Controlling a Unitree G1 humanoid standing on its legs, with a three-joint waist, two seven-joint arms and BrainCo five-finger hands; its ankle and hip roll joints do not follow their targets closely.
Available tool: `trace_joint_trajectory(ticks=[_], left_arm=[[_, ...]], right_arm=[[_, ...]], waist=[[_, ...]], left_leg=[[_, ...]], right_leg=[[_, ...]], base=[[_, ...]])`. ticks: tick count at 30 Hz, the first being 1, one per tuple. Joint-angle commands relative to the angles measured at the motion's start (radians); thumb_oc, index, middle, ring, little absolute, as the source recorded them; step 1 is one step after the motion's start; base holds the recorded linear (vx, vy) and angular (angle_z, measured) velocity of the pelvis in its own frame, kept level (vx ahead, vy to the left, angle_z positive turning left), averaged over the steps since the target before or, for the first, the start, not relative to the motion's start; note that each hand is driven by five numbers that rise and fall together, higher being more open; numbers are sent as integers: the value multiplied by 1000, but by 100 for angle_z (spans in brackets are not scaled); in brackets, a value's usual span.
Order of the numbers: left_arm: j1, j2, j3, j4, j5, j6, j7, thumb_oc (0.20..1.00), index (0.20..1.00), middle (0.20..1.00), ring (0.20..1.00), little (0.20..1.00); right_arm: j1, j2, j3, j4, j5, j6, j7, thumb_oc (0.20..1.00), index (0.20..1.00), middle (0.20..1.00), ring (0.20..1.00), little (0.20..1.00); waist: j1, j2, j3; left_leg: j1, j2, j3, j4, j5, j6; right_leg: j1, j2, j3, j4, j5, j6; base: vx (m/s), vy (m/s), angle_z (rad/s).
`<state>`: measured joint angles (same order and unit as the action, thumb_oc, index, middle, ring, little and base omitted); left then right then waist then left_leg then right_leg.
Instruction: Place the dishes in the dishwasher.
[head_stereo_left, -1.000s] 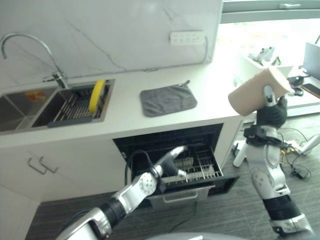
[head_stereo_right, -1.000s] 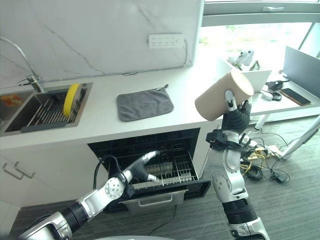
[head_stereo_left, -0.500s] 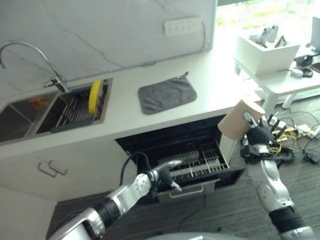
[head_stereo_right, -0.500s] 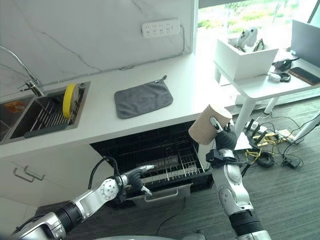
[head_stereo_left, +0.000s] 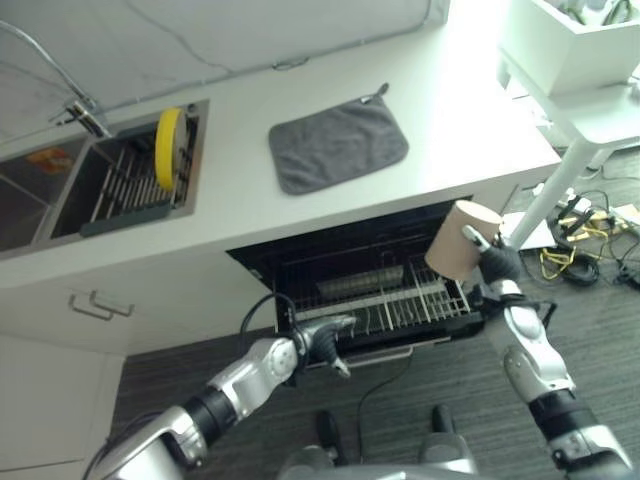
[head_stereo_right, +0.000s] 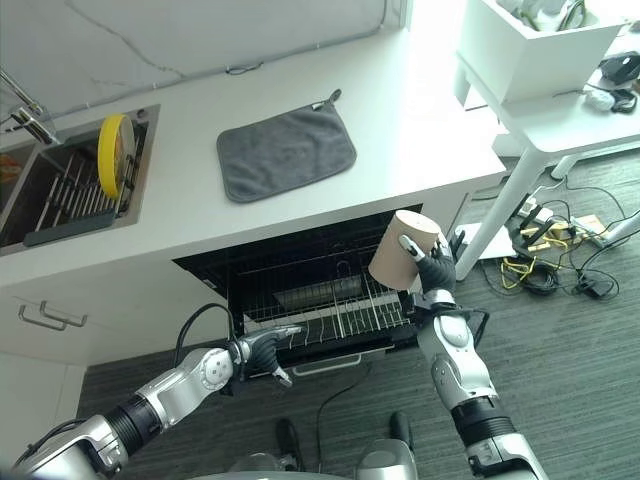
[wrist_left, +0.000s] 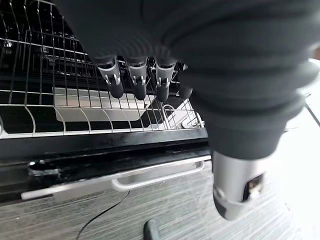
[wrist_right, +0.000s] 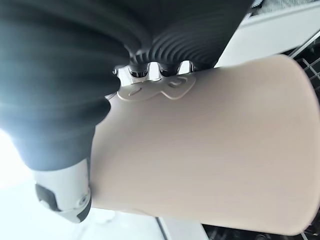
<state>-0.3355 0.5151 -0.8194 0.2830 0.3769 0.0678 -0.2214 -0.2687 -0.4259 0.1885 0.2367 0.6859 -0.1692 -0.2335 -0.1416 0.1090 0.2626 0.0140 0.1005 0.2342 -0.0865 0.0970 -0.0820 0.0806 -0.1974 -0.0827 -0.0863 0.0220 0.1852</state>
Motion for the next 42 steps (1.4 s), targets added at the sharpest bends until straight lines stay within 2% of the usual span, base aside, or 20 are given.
trace_joint_trajectory(ticks=[1,6,13,15,19,22,24,28,32,40,42], left_arm=[[-62,20,0,13,47,-19,-9,1000,1000,1000,1000,1000],[-90,11,-13,10,-50,-18,-72,1000,1000,1000,1000,1000],[-158,16,-51,4,-39,-22,-93,1000,1000,1000,1000,1000],[-189,22,-59,11,-20,-27,-92,1000,1000,1000,1000,1000],[-225,35,-68,0,1,-39,-105,1000,1000,1000,1000,1000],[-248,34,-75,-4,12,-43,-113,1000,1000,1000,1000,1000],[-301,32,-99,-3,30,-51,-145,1000,1000,1000,1000,1000],[-336,6,-126,32,28,-47,-121,1000,1000,1000,1000,1000],[-362,-3,-145,42,61,-43,-101,1000,1000,1000,1000,1000],[-386,45,-160,-10,84,-46,-119,1000,1000,1000,1000,1000],[-393,79,-164,-52,77,-41,-131,1000,1000,1000,1000,1000]], right_arm=[[-106,-5,1,-17,2,6,31,200,200,200,200,200],[-164,-6,29,73,-19,49,61,200,200,200,200,200],[-313,-13,62,239,-17,88,66,200,200,200,200,200],[-366,-20,78,291,-19,126,74,200,200,200,200,200],[-412,-14,112,370,-37,156,85,200,200,200,200,200],[-433,0,130,424,-41,156,74,200,200,200,200,200],[-515,33,123,571,58,268,10,200,200,200,200,200],[-577,58,139,671,64,288,-43,200,200,200,200,200],[-633,51,146,753,54,282,-44,200,200,200,200,200],[-714,2,129,815,17,236,-63,200,200,200,200,200],[-749,-32,120,849,-4,210,-64,200,200,200,200,200]], waist=[[27,-55,9],[42,-62,33],[73,-64,72],[83,-66,91],[97,-65,113],[105,-65,122],[126,-61,139],[134,-59,153],[146,-51,173],[163,-35,198],[169,-28,208]], left_leg=[[-4,23,-45,157,-163,-5],[-25,24,-60,164,-159,-6],[-61,21,-89,175,-152,-11],[-78,20,-96,181,-149,-12],[-94,19,-101,188,-145,-13],[-102,19,-103,195,-144,-13],[-123,17,-110,207,-144,-16],[-134,19,-109,208,-138,-17],[-157,17,-115,211,-131,-19],[-187,5,-129,215,-128,-20],[-198,2,-126,215,-125,-20]], right_leg=[[-86,-59,-6,89,-7,23],[-99,-61,-10,93,-3,22],[-122,-65,-24,107,-1,20],[-135,-66,-28,114,-2,18],[-146,-66,-36,122,-2,15],[-150,-66,-42,129,-4,12],[-166,-72,-59,145,-5,12],[-177,-73,-63,153,-5,10],[-203,-78,-69,170,-5,8],[-239,-88,-77,194,-6,11],[-255,-95,-82,203,-4,15]], base=[[0,0,0],[-11,-3,1],[-51,-18,5],[-91,-23,6],[-52,-14,10],[-24,-18,10],[-73,-31,16],[-27,3,6],[-45,22,10],[-31,13,5],[-39,19,5]])
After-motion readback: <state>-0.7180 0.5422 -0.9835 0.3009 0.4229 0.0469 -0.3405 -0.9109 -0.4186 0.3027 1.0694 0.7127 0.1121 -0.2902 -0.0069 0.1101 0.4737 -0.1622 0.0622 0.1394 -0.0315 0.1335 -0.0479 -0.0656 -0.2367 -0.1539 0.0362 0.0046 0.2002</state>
